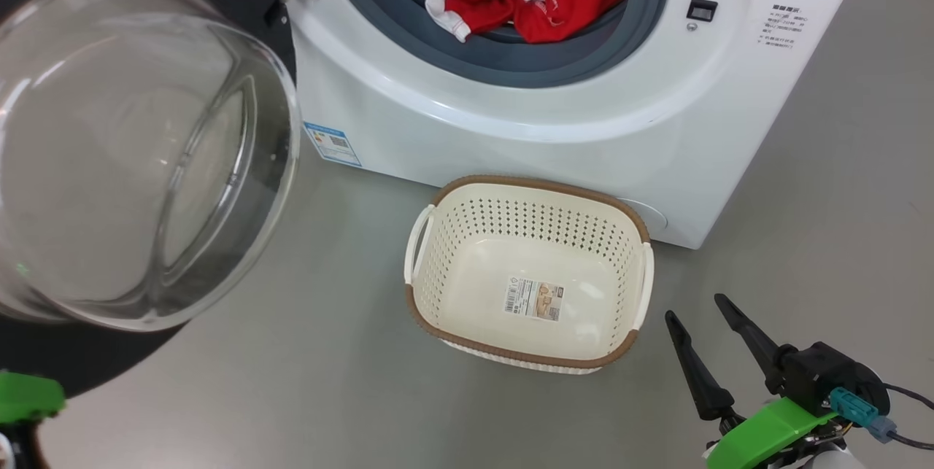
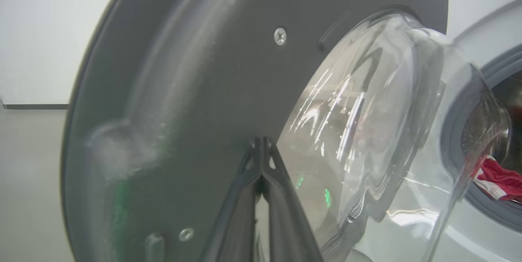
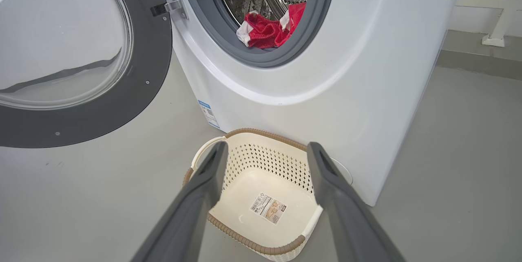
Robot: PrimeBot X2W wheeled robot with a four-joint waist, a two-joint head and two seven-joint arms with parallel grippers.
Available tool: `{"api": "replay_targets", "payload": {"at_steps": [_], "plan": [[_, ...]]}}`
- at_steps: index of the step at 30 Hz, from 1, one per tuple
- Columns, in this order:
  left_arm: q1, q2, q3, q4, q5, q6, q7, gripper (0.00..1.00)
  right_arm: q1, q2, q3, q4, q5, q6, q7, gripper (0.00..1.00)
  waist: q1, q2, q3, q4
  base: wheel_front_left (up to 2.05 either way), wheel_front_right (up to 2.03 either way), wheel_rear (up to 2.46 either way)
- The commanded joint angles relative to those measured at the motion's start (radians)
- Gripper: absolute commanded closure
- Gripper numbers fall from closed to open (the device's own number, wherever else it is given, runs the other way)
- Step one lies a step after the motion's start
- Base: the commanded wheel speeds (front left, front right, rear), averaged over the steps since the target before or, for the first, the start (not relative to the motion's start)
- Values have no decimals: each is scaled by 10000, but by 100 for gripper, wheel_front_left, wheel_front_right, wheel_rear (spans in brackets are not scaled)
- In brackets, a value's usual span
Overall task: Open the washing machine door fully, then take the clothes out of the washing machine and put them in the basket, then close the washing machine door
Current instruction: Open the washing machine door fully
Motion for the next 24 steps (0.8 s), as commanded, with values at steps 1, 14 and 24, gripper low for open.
{"api": "replay_targets", "payload": {"at_steps": [1,14,24], "plan": [[-299,625,490,-120,150,5,-51,100,-246,-91,274,-240,-137,65,-91,0,0,0,29,-36,0,0,0],[-1293,1182,1392,1370,789,-156,-51,100,-284,-172,322,-238,-133,65,-91,0,0,0,85,-212,0,0,0],[-1505,1531,1615,2209,930,-313,-51,100,-247,-125,378,-171,-105,65,-91,0,0,0,-144,-307,0,0,0]]}}
